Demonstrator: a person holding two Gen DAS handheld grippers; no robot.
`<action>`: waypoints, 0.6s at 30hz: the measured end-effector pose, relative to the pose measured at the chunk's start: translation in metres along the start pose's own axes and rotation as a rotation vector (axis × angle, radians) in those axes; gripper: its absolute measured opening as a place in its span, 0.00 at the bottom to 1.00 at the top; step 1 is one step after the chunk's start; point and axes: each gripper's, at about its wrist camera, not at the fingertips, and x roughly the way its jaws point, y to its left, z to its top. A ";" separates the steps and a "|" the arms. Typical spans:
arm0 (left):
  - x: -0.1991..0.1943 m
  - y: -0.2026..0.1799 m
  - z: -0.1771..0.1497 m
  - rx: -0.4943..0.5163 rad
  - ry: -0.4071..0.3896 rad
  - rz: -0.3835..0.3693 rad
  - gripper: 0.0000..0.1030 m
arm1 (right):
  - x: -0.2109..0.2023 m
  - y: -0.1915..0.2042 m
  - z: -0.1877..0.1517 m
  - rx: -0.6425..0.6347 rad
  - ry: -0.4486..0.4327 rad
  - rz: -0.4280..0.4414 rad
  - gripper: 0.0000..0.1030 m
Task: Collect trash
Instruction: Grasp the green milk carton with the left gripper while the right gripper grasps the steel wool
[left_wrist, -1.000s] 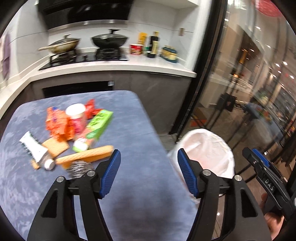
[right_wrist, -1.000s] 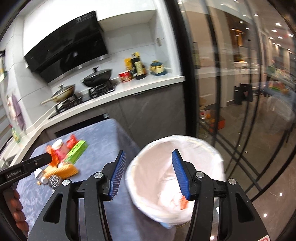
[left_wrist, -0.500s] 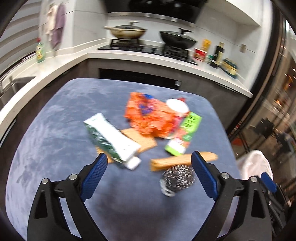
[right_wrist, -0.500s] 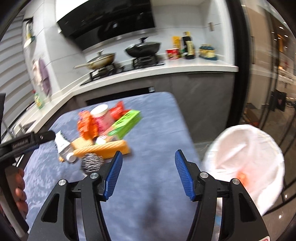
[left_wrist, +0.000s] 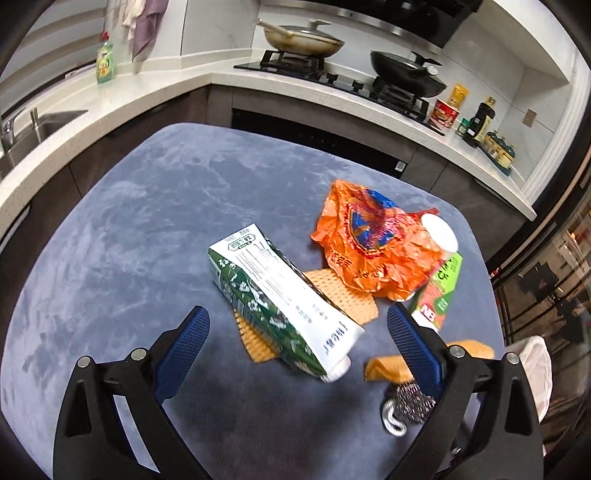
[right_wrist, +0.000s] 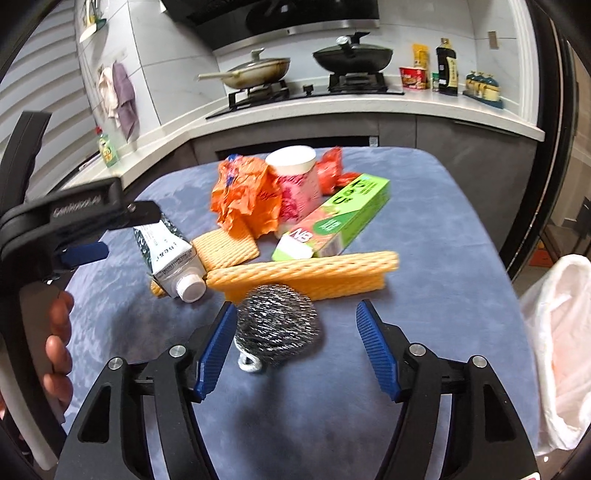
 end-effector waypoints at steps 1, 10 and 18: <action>0.004 0.001 0.001 -0.003 0.006 0.000 0.90 | 0.004 0.001 0.000 -0.001 0.006 0.002 0.63; 0.041 0.003 0.000 -0.025 0.075 0.026 0.90 | 0.029 0.008 0.000 -0.008 0.043 0.018 0.63; 0.047 -0.001 -0.005 -0.003 0.083 0.026 0.78 | 0.037 0.009 -0.003 -0.008 0.054 0.041 0.57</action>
